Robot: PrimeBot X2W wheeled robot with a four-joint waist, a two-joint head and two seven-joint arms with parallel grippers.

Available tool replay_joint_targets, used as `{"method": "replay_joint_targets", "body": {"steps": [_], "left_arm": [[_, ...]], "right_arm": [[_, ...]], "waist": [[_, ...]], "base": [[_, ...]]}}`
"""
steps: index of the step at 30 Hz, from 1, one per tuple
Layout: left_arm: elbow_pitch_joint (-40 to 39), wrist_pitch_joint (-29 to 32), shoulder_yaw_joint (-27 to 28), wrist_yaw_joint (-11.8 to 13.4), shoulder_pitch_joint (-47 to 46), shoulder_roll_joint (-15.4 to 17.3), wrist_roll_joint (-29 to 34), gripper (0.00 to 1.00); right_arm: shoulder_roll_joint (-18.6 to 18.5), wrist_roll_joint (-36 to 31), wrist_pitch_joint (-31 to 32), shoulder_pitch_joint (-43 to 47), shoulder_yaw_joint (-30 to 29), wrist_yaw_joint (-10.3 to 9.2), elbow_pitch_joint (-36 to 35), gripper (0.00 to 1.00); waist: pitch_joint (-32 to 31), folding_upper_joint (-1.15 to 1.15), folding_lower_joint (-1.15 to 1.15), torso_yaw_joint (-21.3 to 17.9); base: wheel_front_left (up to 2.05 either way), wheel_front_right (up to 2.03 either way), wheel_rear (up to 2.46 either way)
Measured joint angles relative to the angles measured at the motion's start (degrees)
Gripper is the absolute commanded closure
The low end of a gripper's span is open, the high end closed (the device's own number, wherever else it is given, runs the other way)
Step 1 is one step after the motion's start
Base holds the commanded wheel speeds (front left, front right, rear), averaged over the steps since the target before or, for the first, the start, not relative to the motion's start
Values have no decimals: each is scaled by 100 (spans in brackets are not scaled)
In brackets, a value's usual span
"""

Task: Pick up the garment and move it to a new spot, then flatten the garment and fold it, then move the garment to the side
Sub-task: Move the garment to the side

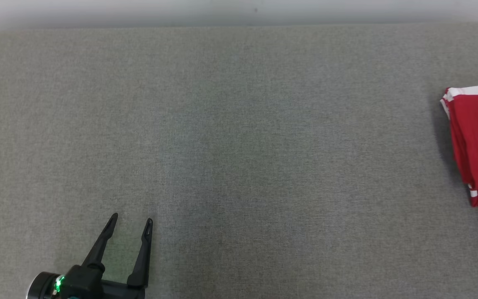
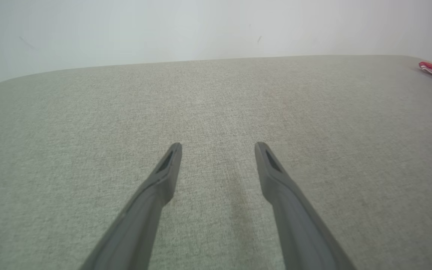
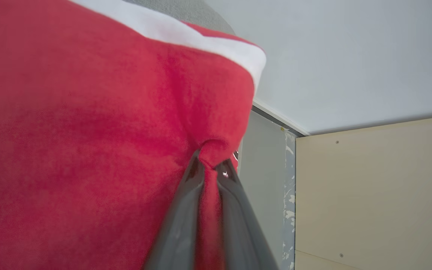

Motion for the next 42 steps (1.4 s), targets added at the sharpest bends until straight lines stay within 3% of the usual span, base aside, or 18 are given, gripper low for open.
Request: {"method": "replay_joint_targets", "body": {"steps": [7, 8, 9, 15, 22, 31, 42], "left_arm": [[-99, 54, -94, 0, -8, 137, -9, 0], [-103, 59, -99, 0, -8, 146, -11, 0], [-104, 59, -113, 0, -8, 153, -11, 0], [-93, 51, -168, 45, -27, 175, 19, 0], [-159, 15, 27, 97, -3, 13, -144, 0], [-42, 0, 345, 98, 547, -221, -479, 0], [109, 0, 946, 223, 871, -531, -621, 0]], "right_arm": [[-23, -571, -595, 109, -360, 0, 383, 100], [-8, -719, -631, 117, -453, 0, 436, 72], [16, -876, -697, 126, -545, 0, 468, 0], [620, -1293, -1271, 170, -1302, 0, 644, 0], [1524, -1050, -2072, 359, -1850, 0, 655, 0], [2464, -332, -3142, 1346, -1986, 0, -74, 0], [3724, 79, -3484, 2763, -1874, 0, -1381, 0]], "waist": [[193, 0, 0, 129], [216, 0, 0, 143], [237, 0, 1, 156], [187, 0, 1, 155], [-196, 0, 0, 102], [-1026, -1, -1, 25], [-1972, -1, -2, 4]], "base": [[0, 0, 0], [0, 0, 0], [0, 0, 0], [0, 0, 0], [0, 0, 0], [0, 0, 0], [0, 0, 0]]}}
